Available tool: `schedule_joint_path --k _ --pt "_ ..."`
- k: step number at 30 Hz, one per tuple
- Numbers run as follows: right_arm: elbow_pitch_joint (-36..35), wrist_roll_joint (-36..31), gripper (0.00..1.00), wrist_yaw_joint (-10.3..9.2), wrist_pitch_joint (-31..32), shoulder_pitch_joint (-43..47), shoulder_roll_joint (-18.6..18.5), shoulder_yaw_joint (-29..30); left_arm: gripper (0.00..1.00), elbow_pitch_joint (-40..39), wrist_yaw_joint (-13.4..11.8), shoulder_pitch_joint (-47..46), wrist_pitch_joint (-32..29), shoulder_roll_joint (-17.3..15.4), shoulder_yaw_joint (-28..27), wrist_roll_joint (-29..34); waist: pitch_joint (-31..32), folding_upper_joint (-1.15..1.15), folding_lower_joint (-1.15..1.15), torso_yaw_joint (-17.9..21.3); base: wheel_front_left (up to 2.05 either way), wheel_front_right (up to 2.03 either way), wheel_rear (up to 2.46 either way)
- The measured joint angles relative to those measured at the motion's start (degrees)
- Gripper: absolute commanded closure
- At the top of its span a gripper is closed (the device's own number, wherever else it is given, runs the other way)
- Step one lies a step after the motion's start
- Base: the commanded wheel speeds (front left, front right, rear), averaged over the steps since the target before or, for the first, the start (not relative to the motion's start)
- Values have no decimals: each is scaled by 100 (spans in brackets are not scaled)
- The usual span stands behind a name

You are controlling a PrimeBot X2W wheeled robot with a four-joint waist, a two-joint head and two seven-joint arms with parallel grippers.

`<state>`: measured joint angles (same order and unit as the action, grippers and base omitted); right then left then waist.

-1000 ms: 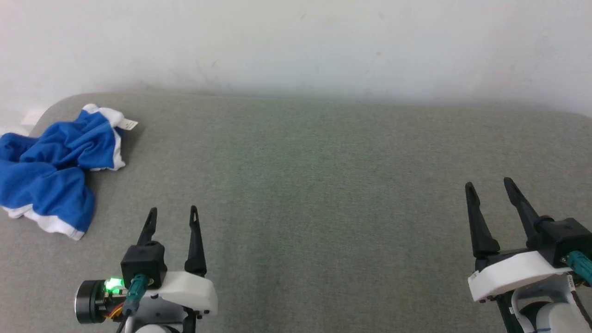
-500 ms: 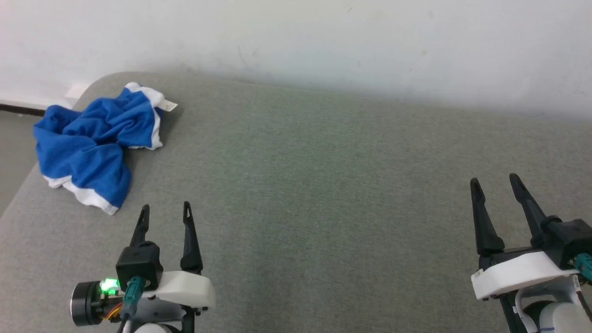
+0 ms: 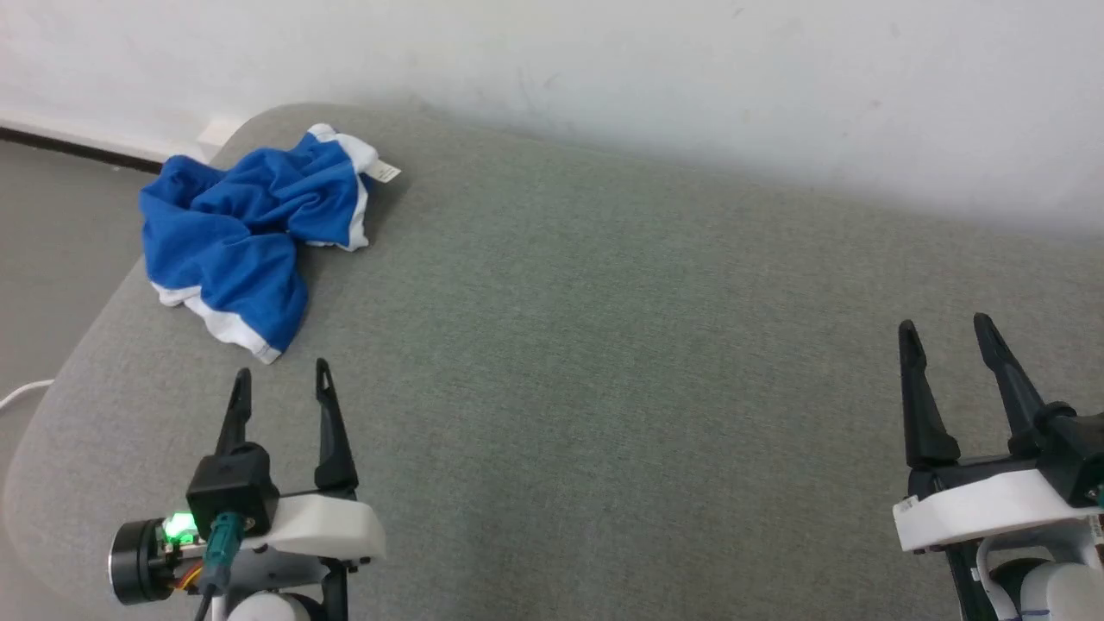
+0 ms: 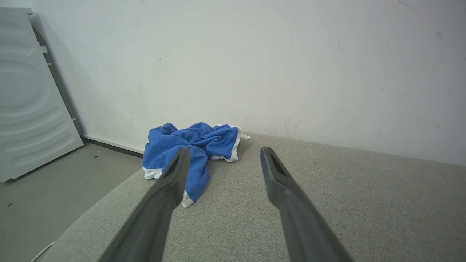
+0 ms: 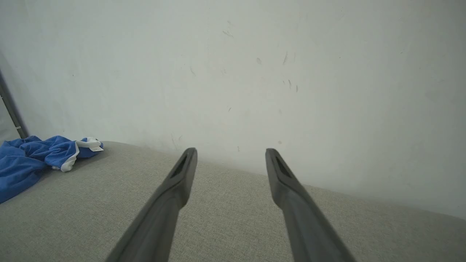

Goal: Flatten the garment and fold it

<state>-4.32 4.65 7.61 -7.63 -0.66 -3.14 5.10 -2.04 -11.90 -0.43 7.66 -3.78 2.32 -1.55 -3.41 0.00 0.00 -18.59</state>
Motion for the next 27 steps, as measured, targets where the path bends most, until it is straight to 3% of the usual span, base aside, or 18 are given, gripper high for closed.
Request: schedule_joint_path --k 9,15,27 --pt "-102 9 0 0 -104 -3 2 26 0 113 42 -371 97 -31 -500 -135 -156 0 0 -253 0 0 0" --pt "-216 -93 0 0 -171 -99 4 42 0 441 291 -1034 156 -242 -954 -255 -409 0 0 -323 0 0 0" --pt "-604 -630 0 -1 -309 -607 9 32 0 1947 1009 -2914 323 -1314 -1319 -348 -1281 0 1 -295 0 0 0"
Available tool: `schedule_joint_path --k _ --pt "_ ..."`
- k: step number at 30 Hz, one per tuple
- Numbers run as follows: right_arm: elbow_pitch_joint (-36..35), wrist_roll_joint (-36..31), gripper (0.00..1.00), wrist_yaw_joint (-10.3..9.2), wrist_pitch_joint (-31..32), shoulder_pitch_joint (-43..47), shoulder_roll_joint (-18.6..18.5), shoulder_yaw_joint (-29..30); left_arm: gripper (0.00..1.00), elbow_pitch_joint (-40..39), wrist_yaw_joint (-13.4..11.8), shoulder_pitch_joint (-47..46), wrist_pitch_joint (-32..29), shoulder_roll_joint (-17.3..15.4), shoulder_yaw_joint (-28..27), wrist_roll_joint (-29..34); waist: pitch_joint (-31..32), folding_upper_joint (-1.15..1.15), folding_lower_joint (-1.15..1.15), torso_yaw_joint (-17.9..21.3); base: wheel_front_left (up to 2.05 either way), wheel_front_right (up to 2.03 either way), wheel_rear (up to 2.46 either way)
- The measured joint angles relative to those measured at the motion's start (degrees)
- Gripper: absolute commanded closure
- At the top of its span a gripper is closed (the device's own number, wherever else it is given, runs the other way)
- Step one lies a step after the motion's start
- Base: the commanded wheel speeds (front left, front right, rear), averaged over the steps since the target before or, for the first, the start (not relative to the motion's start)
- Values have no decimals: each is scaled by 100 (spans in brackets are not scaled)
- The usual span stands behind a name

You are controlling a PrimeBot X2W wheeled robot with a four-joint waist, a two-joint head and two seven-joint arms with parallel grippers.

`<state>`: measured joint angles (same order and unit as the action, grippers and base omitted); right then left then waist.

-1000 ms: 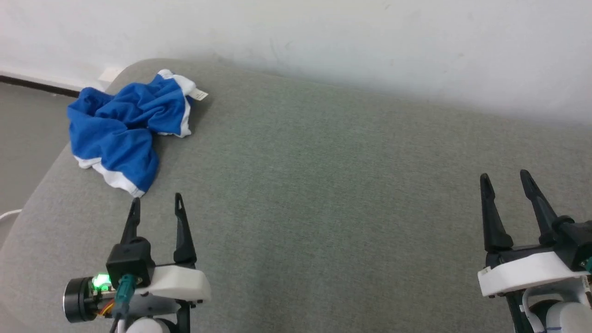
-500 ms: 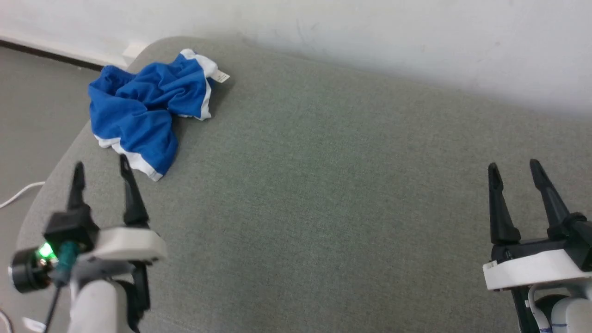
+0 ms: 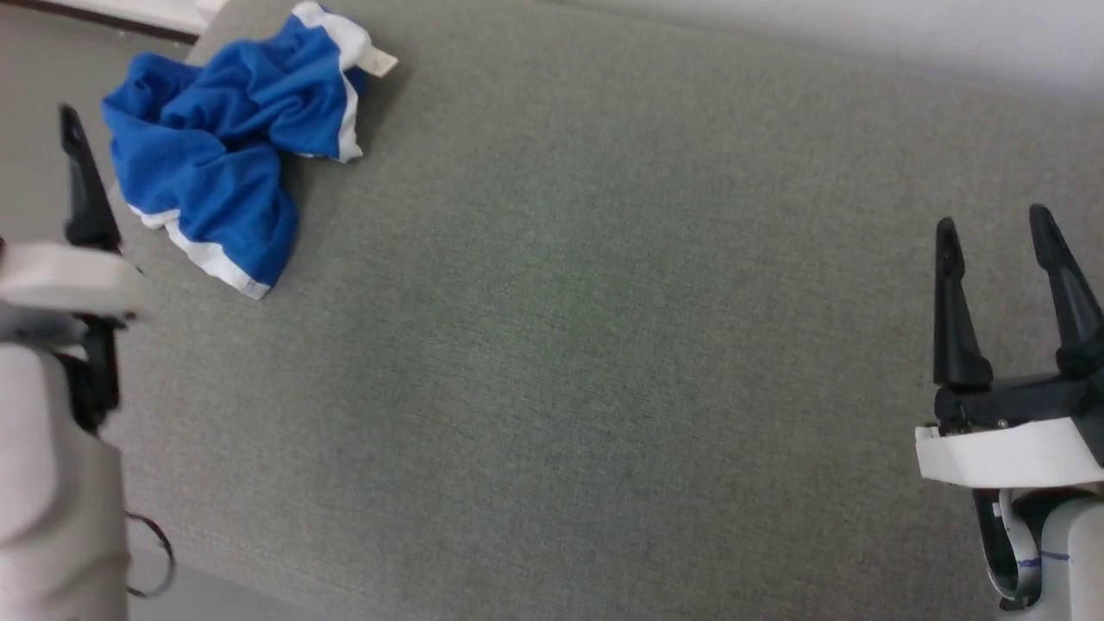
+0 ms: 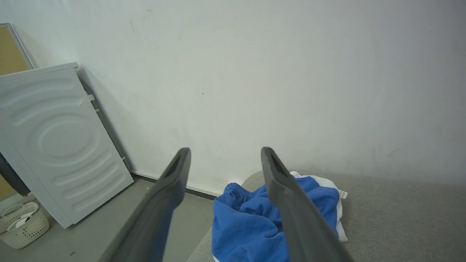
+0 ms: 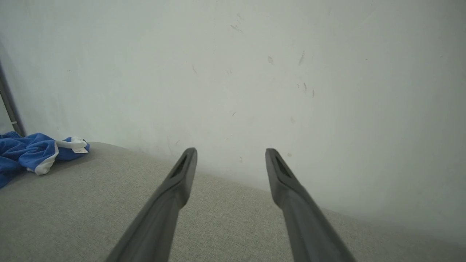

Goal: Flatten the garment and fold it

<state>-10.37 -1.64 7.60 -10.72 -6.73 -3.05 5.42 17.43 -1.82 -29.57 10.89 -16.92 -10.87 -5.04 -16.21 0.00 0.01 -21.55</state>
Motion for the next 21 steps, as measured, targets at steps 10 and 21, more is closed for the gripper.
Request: schedule_joint_path --k 10,21 --pt "-460 -606 0 0 -116 -426 -210 -333 0 1809 632 -2072 -1053 -927 18 -411 -857 0 0 68 0 0 0" --pt "-1015 -909 0 0 -260 -867 -361 -645 0 3016 834 -3186 -3255 -1614 483 -1964 -1754 0 0 272 0 0 0"
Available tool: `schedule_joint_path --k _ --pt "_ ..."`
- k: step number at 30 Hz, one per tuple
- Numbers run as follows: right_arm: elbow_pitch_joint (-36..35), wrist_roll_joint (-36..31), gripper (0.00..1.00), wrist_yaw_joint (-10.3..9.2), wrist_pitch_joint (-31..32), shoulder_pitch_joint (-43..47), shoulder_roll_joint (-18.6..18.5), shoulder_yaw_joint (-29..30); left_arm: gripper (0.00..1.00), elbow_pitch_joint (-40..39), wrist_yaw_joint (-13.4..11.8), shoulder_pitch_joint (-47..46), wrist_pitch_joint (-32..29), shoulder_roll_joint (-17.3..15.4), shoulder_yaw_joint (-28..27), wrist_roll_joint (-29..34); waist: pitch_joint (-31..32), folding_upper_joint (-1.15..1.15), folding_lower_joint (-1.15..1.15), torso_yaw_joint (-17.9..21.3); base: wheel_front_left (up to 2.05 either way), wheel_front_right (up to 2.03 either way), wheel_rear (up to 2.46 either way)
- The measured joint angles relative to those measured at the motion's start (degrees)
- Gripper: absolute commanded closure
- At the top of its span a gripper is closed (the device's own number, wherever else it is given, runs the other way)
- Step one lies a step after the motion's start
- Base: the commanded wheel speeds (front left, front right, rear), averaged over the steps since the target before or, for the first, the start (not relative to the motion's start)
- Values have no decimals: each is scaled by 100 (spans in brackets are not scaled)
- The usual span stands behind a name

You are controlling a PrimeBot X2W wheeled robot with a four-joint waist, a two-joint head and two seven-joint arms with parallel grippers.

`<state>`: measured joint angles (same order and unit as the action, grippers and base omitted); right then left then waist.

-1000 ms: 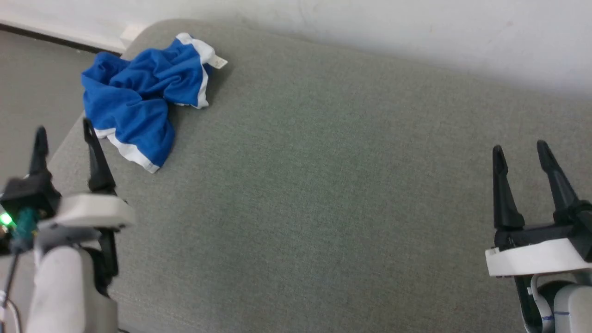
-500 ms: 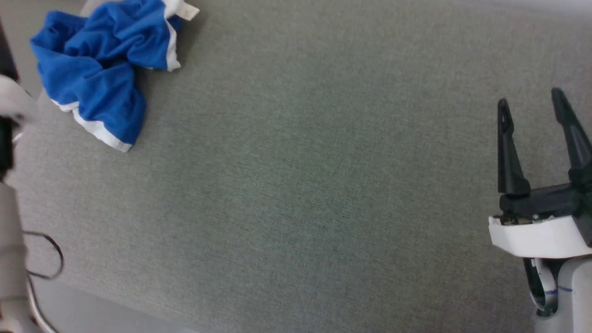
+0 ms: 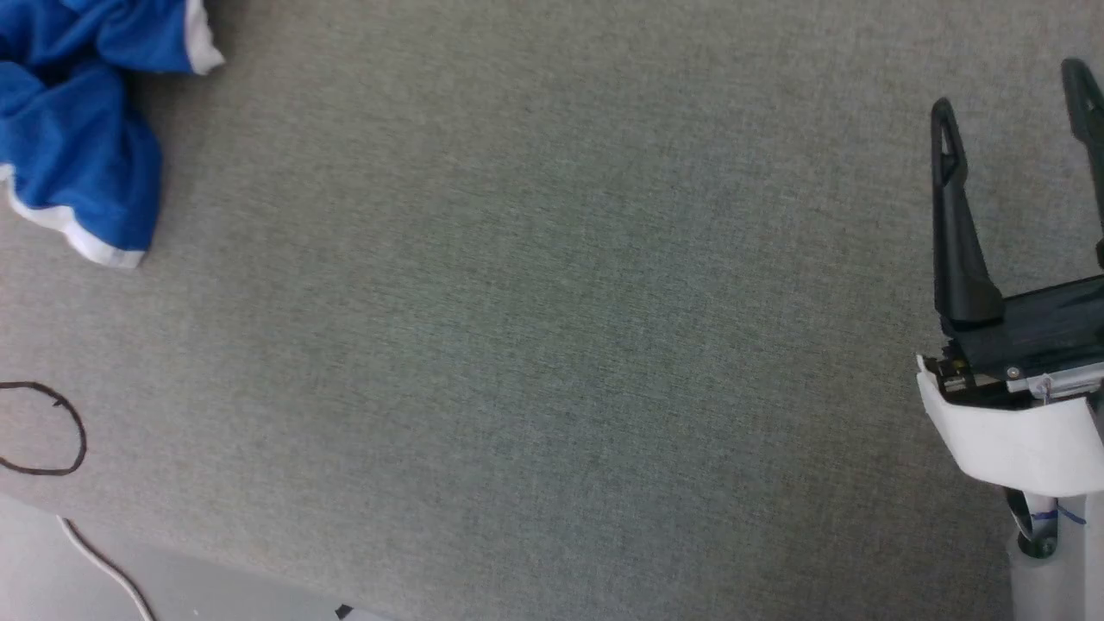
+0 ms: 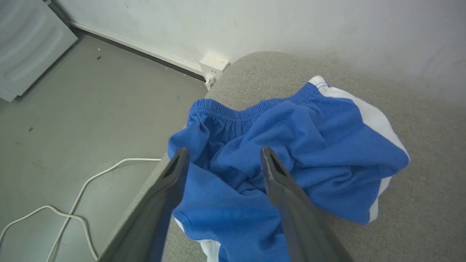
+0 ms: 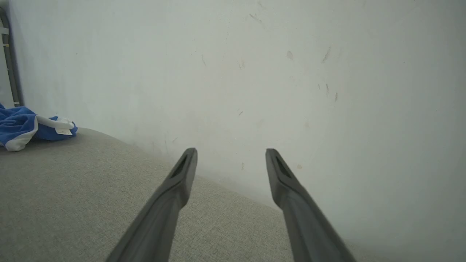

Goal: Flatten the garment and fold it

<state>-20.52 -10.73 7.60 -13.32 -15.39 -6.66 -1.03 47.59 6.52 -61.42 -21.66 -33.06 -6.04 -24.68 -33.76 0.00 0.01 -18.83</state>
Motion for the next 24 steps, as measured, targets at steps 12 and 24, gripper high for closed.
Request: schedule_joint_path --k 12,24 --pt "-531 -200 0 0 -138 -405 -74 -164 0 100 55 -95 -1684 -506 907 -1925 -893 0 0 161 0 0 0" --pt "-459 -225 0 0 -141 -419 -51 -202 100 118 57 -192 -1914 -721 1775 -2100 -1007 0 -2 273 0 0 0"
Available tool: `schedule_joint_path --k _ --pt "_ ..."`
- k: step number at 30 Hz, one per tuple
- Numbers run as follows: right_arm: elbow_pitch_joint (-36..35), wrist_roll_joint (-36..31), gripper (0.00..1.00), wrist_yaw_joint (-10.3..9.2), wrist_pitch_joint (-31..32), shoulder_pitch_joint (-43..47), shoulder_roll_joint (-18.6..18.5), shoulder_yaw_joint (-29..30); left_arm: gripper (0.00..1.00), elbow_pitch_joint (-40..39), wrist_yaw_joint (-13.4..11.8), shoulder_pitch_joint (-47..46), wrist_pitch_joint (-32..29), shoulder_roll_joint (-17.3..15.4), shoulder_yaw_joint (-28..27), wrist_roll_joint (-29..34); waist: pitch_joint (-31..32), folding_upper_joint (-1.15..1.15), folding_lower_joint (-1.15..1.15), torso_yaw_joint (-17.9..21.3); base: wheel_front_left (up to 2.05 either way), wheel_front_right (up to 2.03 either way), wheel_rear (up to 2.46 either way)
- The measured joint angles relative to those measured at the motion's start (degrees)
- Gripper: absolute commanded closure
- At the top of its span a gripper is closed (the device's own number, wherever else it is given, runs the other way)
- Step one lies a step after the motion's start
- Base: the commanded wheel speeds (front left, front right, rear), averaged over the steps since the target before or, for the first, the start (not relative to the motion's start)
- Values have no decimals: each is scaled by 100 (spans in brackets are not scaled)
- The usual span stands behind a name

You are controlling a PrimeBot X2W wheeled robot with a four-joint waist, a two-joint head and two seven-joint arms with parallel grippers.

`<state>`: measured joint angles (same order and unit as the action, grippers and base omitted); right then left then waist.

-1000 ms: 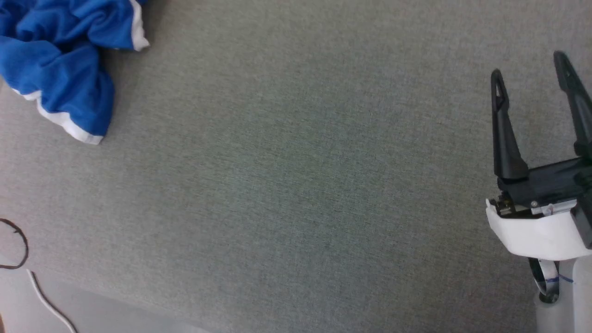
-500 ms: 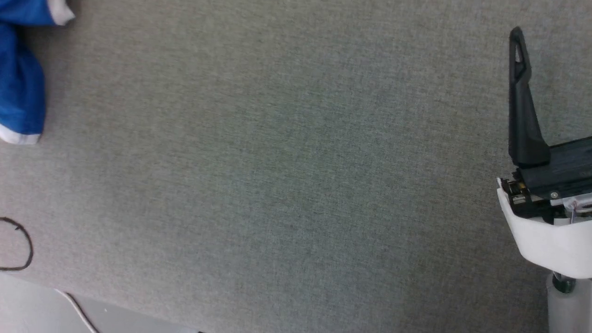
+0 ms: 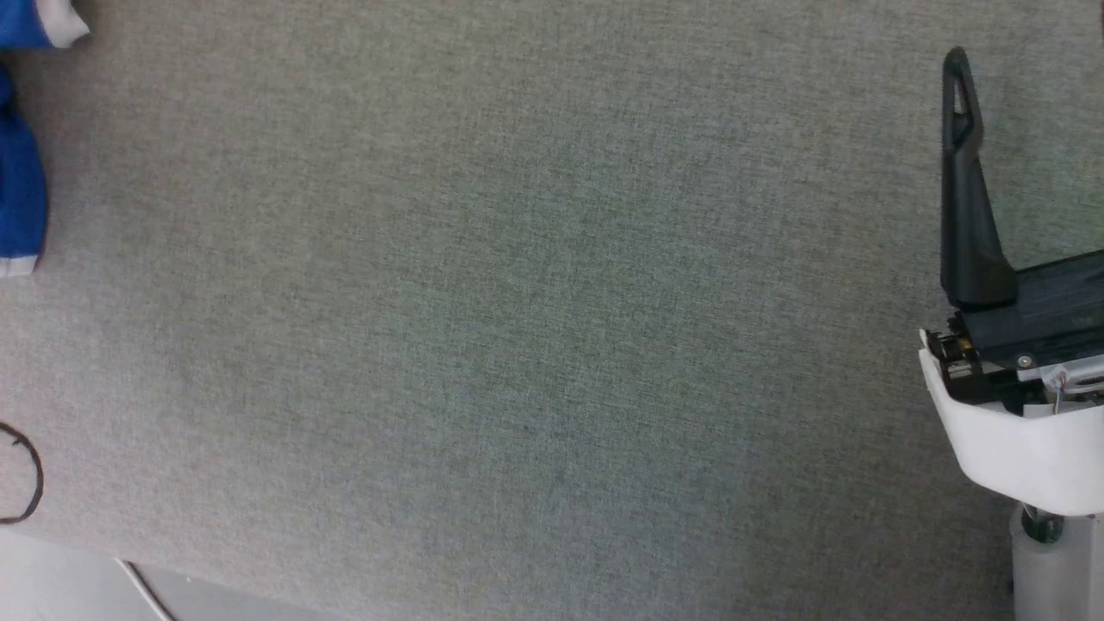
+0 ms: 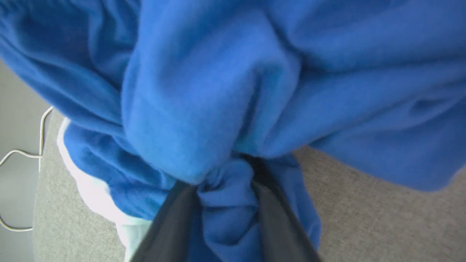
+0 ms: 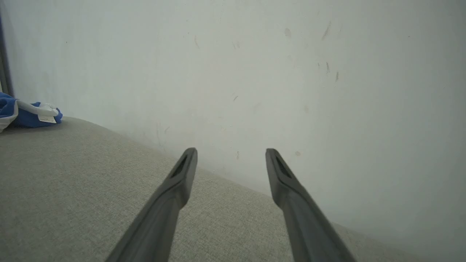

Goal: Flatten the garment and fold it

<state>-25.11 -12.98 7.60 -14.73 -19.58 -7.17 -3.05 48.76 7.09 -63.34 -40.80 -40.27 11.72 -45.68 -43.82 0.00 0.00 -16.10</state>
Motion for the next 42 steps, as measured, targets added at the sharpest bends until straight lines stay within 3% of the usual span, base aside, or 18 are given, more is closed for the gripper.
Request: schedule_joint_path --k 5,10,18,25,31,42 --pt "113 52 0 0 0 22 124 -27 100 70 0 6 285 -81 165 -65 270 0 1 27 0 0 0" --pt "219 120 0 0 0 182 275 11 100 -327 1 -52 621 -408 510 -15 688 0 0 57 0 0 0" --pt "380 278 0 0 -1 617 405 116 100 -1400 1 -555 781 -698 1501 94 1517 0 0 95 0 0 0" --pt "453 704 0 0 -1 935 414 301 100 -2372 2 -1109 706 -673 2594 204 2248 0 -1 218 0 0 0" --pt "506 932 0 0 -1 1092 416 342 100 -2960 2 -1478 740 -372 3531 121 2679 0 -1 544 0 0 0" --pt "586 1178 0 0 -1 1268 415 457 100 -3164 2 -1553 1283 911 4941 -413 3006 0 0 1538 0 0 0"
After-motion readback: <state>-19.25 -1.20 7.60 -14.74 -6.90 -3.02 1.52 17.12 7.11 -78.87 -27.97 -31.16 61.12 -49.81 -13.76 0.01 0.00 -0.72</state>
